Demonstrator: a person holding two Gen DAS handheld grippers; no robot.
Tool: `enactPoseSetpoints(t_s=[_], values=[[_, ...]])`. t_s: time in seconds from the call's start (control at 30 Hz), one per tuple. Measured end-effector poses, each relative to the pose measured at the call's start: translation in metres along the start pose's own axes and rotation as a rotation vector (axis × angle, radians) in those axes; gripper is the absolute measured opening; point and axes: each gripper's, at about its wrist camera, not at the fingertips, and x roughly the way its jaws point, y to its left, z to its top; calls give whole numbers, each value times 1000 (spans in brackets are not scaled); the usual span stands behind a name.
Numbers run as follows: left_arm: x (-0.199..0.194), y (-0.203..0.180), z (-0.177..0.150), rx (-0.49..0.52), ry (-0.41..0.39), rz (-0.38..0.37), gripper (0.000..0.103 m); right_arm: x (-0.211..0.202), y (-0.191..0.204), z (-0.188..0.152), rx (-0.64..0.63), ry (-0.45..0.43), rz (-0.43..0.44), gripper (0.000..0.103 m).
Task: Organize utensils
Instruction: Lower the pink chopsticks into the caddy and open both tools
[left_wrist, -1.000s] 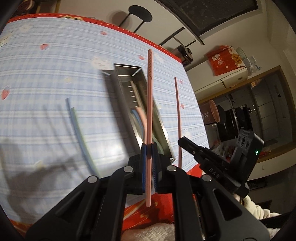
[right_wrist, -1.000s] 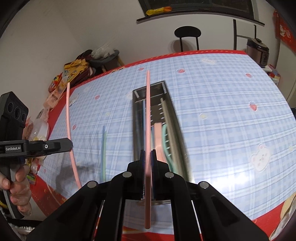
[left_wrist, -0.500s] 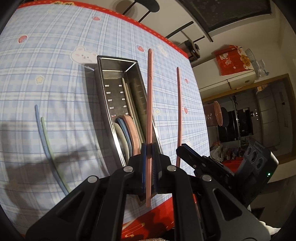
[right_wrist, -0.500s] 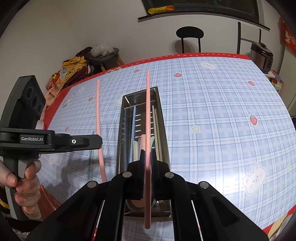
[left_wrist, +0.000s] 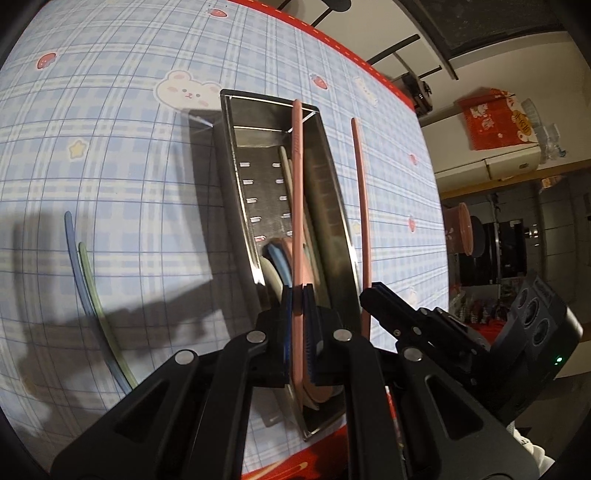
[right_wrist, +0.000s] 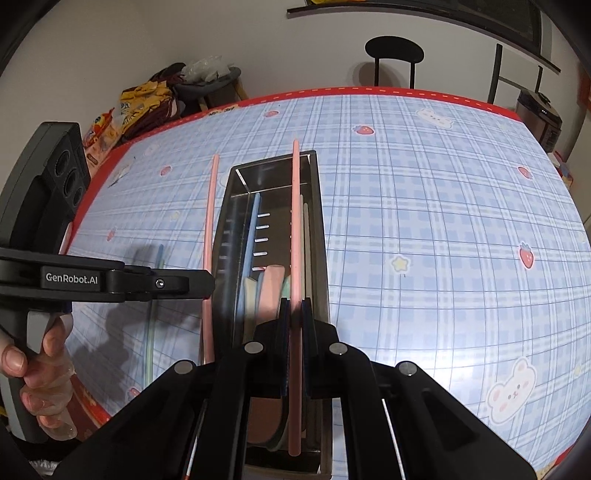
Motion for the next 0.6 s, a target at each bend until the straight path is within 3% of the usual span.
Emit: enactPoseSetpoints(t_s=[0.13, 0.27, 0.33, 0.5, 0.57, 0.6], values=[[7, -1, 3, -7, 3, 21, 10, 6, -2, 1, 1, 15, -11, 7], [-2, 1, 8, -3, -20, 24, 23, 4, 0, 3, -3, 9, -28, 9], [-10, -2, 8, 13, -40, 36, 29, 1, 1, 4, -9, 1, -44, 22], [-40, -6, 7, 63, -129, 80, 58, -13, 9, 5, -11, -32, -55, 66], [-54, -4, 5, 82, -167, 112, 81, -18, 14, 3, -18, -39, -55, 77], [-62, -4, 3, 89, -192, 133, 85, -21, 18, 2, -25, -40, -59, 83]])
